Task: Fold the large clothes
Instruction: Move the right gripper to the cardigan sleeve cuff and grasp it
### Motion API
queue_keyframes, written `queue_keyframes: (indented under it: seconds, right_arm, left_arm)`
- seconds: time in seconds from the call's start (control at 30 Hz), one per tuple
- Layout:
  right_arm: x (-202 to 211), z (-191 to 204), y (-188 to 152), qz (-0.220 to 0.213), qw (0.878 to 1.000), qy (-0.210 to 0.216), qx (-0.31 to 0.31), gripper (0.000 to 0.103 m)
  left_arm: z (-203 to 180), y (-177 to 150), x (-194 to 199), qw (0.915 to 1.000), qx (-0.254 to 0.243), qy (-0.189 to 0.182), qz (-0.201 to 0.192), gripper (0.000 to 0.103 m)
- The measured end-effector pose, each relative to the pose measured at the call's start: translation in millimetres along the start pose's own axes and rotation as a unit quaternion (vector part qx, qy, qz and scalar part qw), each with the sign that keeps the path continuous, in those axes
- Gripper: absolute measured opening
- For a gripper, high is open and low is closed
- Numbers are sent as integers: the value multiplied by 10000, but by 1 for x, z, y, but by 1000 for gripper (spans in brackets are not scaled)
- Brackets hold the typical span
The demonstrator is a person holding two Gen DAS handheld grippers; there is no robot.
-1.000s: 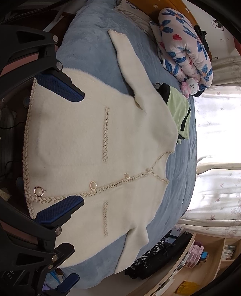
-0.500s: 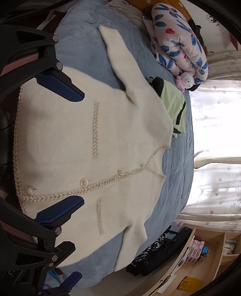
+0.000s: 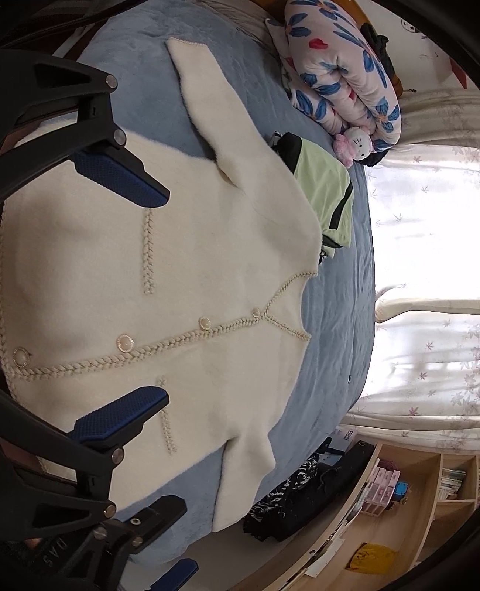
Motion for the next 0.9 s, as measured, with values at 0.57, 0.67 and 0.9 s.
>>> queue_keyframes:
  seconds: [0.57, 0.67, 0.9]
  right_arm:
    - [-54, -135, 125, -657, 9936, -72, -913, 99]
    - [-77, -172, 130, -444, 9923, -8, -1160, 99]
    - [-162, -278, 120, 346, 9804, -393, -1898, 99]
  left_arm:
    - [-75, 150, -23, 9932, -619, 80, -983, 97]
    - [-92, 178, -30, 9871, -684, -216, -1435, 97]
    - [-148, 231, -93, 9894, -806, -359, -1157, 97]
Point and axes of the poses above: each gripper's, at about its wrist camera, not at the fingertips, and x roughly against the way its jaws point, z to its left, y to its top, the point moved 3 cm from there along -x, roughly the way its jaws point, and after that the axes turned 1 degree about -x, right-handed, at the moved point
